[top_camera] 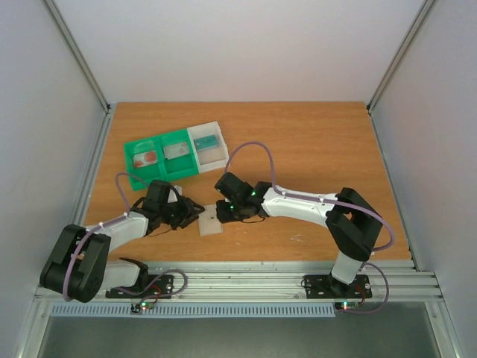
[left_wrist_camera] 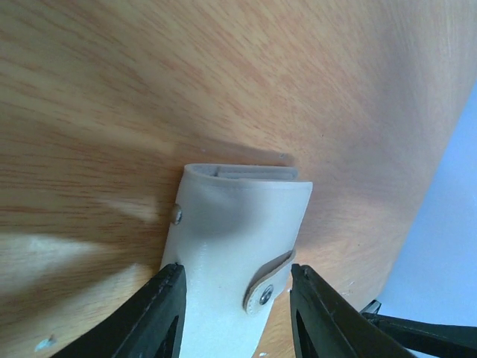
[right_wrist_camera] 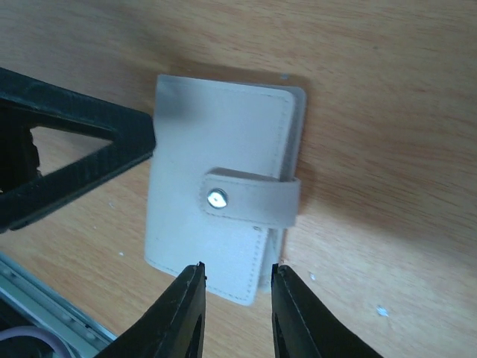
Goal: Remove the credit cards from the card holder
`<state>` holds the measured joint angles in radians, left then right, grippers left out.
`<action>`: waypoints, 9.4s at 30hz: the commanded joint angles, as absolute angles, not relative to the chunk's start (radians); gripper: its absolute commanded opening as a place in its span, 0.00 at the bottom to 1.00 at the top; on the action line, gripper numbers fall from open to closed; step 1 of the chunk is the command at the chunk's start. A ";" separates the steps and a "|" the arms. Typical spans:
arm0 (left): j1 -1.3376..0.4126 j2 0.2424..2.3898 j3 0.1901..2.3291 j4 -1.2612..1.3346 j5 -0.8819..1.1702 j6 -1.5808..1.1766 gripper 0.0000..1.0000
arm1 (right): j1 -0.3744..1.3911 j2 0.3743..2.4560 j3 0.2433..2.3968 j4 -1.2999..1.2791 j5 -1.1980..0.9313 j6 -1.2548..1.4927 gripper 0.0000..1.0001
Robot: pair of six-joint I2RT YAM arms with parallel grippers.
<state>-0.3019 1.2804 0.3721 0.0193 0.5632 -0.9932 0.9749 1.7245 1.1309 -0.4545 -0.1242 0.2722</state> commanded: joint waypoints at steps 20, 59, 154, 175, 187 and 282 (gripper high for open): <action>-0.278 1.320 0.316 0.076 0.618 -0.957 0.38 | 1.056 1.974 1.363 -0.534 0.023 0.241 0.25; -0.275 1.329 0.332 0.024 0.625 -0.946 0.34 | 1.088 1.882 1.256 -0.462 0.133 0.234 0.01; -0.287 1.084 0.326 -0.124 0.677 -0.809 0.04 | 0.927 1.409 0.856 -0.322 -0.027 0.363 0.26; -0.291 0.919 0.457 -0.485 0.444 -0.757 0.40 | 0.935 1.696 0.925 0.011 -0.369 0.407 0.19; -0.293 0.886 0.494 -0.511 0.474 -0.783 0.44 | 0.953 1.828 0.979 0.010 -0.368 0.402 0.24; -0.312 1.223 0.383 -0.323 0.383 -0.730 0.07 | 0.955 1.918 1.031 -0.017 -0.364 0.380 0.22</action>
